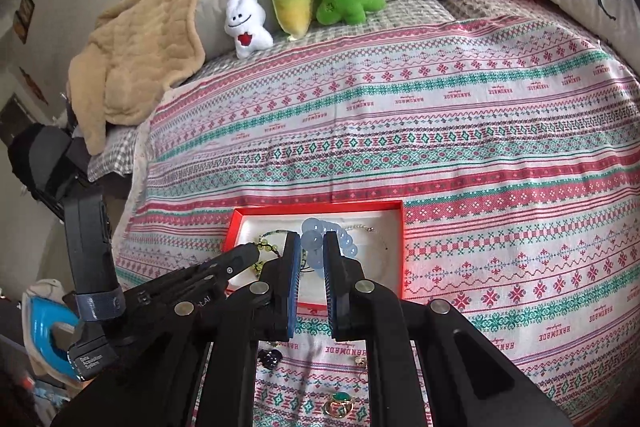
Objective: Organize jewelry
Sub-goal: 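Carry both bracelets into the red box and open both tools, then withdraw both tools from the box toward the rings and hair clip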
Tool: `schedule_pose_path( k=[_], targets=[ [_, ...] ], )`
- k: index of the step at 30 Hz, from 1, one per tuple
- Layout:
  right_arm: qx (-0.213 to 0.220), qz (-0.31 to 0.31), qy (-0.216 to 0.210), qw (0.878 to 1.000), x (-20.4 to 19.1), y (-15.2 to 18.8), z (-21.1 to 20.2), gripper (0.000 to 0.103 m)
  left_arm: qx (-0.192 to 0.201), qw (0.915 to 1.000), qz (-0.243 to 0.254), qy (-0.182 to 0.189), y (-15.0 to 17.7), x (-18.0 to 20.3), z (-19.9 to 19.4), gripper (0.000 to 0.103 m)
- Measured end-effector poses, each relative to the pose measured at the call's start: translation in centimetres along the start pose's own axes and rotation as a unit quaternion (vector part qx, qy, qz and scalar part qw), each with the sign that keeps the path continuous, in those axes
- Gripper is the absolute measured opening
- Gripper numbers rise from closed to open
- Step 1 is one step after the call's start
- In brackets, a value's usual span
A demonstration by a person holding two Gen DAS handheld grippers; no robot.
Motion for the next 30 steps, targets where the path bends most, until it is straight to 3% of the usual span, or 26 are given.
schedule_pose_path(
  k=[4,11,17,19,21,23,25,27,30],
  targets=[
    [-0.02,0.004,-0.024,1.0,-0.8,0.7,1.8,0.012,-0.001,1.0,-0.003,-0.008,0.0,-0.4,0.4,0.002],
    [-0.036,0.026,0.031,0.999,3.9,1.4,3.6,0.012,0.008,0.9997,0.016,-0.015,-0.6,0.1,0.9,0.002],
    [-0.039,0.032,0.038,0.998,5.2,1.3,3.7,0.012,0.018,0.999,0.03,-0.027,-1.0,0.4,1.0,0.002],
    [-0.041,0.029,0.038,0.998,5.2,1.3,3.6,0.013,0.017,0.9988,0.033,-0.032,-1.1,0.4,0.8,0.007],
    [-0.043,0.031,0.038,0.998,5.1,1.3,3.4,0.013,0.019,0.9986,0.036,-0.033,-1.1,0.5,0.3,0.023],
    [-0.043,0.032,0.034,0.998,5.1,1.3,2.8,0.019,0.023,0.9983,0.042,-0.035,-0.9,0.7,-0.3,0.031],
    [-0.039,0.03,0.034,0.998,5.0,1.4,2.2,0.034,0.026,0.9976,0.051,-0.039,-0.6,0.8,-1.1,0.039],
    [-0.036,0.023,0.035,0.998,4.9,1.5,1.4,0.041,0.028,0.9971,0.057,-0.042,-0.2,0.8,-1.8,0.048],
    [-0.036,0.009,0.039,0.999,4.5,2.0,0.6,0.043,0.026,0.997,0.057,-0.045,0.4,0.5,-2.7,0.059]
  ],
)
Point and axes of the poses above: each gripper's, at about its wrist camera, not at the fingertips, and z roughly the way its jaws point, x to its right, y to its underside, the point moved 10 cm from there along z, roughly the way its jaws point, and after that the axes turned 5 degrees about -y, right-handed, at the moved point
